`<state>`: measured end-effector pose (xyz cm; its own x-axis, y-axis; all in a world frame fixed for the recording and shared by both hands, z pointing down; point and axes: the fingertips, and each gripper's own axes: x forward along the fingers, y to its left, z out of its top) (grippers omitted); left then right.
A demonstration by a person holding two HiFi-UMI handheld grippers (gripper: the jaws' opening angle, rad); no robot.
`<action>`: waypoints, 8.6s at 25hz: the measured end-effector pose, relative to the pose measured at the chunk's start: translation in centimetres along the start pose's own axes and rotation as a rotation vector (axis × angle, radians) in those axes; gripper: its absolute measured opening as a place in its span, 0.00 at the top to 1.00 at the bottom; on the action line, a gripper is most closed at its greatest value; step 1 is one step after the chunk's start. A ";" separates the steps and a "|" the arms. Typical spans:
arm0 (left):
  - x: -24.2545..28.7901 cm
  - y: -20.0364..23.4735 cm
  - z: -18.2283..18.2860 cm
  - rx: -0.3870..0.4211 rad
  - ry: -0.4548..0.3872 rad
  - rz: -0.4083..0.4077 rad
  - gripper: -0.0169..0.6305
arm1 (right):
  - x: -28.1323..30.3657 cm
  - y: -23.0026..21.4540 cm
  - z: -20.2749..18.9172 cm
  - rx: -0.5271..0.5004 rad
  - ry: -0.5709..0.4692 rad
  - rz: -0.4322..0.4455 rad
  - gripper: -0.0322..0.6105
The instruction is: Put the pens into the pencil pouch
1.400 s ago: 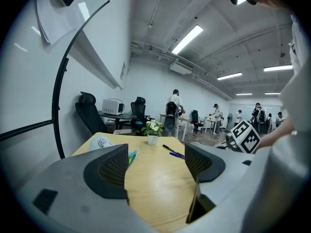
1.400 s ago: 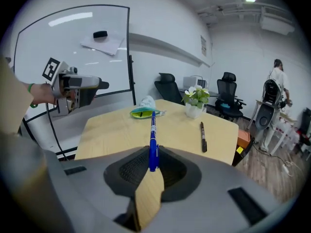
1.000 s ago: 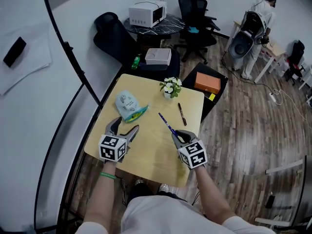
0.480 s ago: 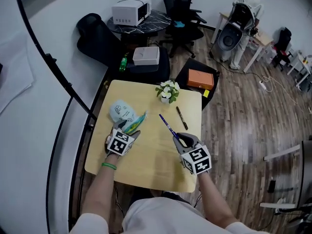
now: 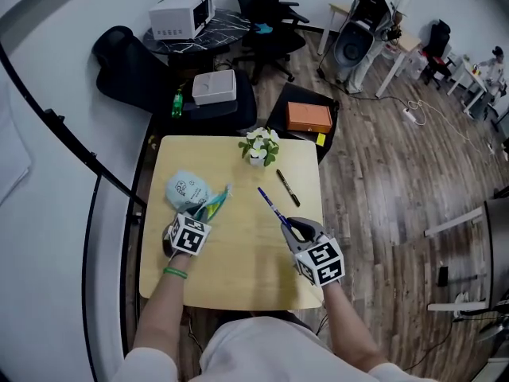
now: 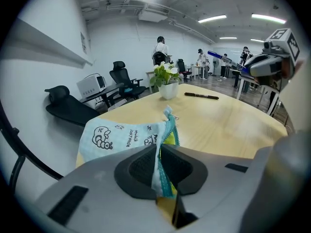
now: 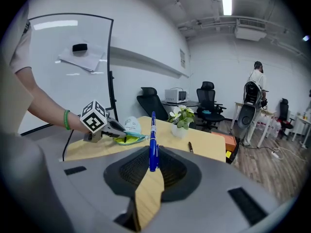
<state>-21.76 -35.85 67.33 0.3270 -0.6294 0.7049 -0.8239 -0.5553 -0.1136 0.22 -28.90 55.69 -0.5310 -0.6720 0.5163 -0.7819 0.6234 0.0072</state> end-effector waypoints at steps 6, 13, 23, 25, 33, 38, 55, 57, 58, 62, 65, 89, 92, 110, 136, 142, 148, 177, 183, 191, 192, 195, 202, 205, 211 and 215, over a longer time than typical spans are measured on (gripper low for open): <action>-1.4 0.5 1.2 -0.075 -0.059 0.008 0.94 | 0.0 0.8 0.1 -0.012 -0.002 0.011 0.85; -4.3 0.4 2.6 -0.136 -0.140 0.041 0.94 | 1.9 4.9 -0.9 -0.074 0.091 0.126 0.85; -6.2 -5.0 2.5 -0.241 -0.188 -0.001 0.94 | 6.1 9.6 -5.5 -0.142 0.366 0.191 0.85; -6.6 -6.3 2.6 -0.251 -0.197 -0.016 0.94 | 6.3 10.0 -6.1 -0.144 0.403 0.190 0.85; -7.7 -11.2 2.3 -0.254 -0.202 -0.109 0.94 | 7.3 11.0 -5.9 -0.151 0.376 0.223 0.85; -9.0 -13.2 2.8 -0.288 -0.244 -0.208 0.94 | 7.7 11.8 -5.1 -0.158 0.331 0.254 0.85; -11.1 -12.5 4.1 -0.415 -0.326 -0.317 0.94 | 7.7 13.7 -3.0 -0.223 0.191 0.351 0.69; -11.0 -11.7 4.3 -0.432 -0.339 -0.281 0.94 | 6.7 13.0 -1.7 -0.219 0.145 0.349 0.62; -10.9 -11.4 4.4 -0.439 -0.344 -0.264 0.94 | 6.0 12.5 -0.9 -0.209 0.118 0.344 0.60; -10.9 -9.9 5.3 -0.444 -0.364 -0.210 0.94 | 3.5 8.7 3.0 -0.172 0.004 0.269 0.58; -11.0 -8.6 5.8 -0.447 -0.381 -0.180 0.94 | 2.1 4.8 5.3 -0.158 -0.064 0.178 0.54; -11.9 -4.3 7.2 -0.439 -0.410 -0.076 0.94 | 8.8 -11.1 -6.7 0.044 0.234 -0.113 0.63; -11.5 -4.5 7.2 -0.441 -0.404 -0.084 0.94 | 9.9 -11.7 -8.4 0.064 0.299 -0.132 0.69; -10.4 -5.3 7.8 -0.431 -0.383 -0.103 0.94 | 7.9 -10.1 -5.7 0.070 0.266 -0.070 0.85; -8.9 -10.2 7.0 -0.367 -0.333 -0.178 0.94 | 0.1 5.1 -4.7 -0.381 0.345 0.298 0.85; -9.0 -11.7 6.4 -0.341 -0.310 -0.212 0.94 | 2.3 7.2 -5.7 -0.421 0.448 0.349 0.85; -9.0 -13.5 6.0 -0.322 -0.300 -0.268 0.94 | 4.5 9.3 -4.9 -0.429 0.462 0.392 0.85; -7.0 -16.2 6.4 -0.371 -0.278 -0.384 0.94 | 2.4 4.2 -2.4 -0.181 0.255 0.258 0.69; -4.5 -17.8 5.0 -0.335 -0.212 -0.360 0.94 | 0.2 1.3 -4.0 -0.117 0.260 0.180 0.72; -3.0 -19.0 4.4 -0.305 -0.165 -0.353 0.93 | -1.5 -0.1 -4.8 -0.076 0.247 0.141 0.73; -3.0 -19.1 4.4 -0.303 -0.165 -0.353 0.92 | -1.6 -0.2 -4.8 -0.074 0.245 0.137 0.73; -3.4 -19.5 4.7 -0.296 -0.175 -0.368 0.78 | -1.8 -0.5 -4.7 -0.067 0.234 0.126 0.73; -6.0 -18.1 7.8 -0.275 -0.286 -0.343 0.68 | -2.2 -1.5 -2.0 -0.039 0.112 0.079 0.73; -8.0 -16.4 10.5 -0.267 -0.383 -0.301 0.67 | -2.7 -1.8 0.1 -0.030 0.009 0.047 0.73; -13.6 -12.0 16.9 -0.254 -0.610 -0.191 0.67 | -4.7 -2.3 6.5 -0.021 -0.200 -0.010 0.73; -17.6 -9.6 20.3 -0.250 -0.740 -0.140 0.67 | -6.7 -2.8 10.7 -0.019 -0.330 -0.044 0.72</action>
<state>-10.19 -30.44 41.79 0.5855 -0.8096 0.0427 -0.8034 -0.5723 0.1641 2.48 -30.39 43.01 -0.5766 -0.7897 0.2097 -0.8017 0.5963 0.0411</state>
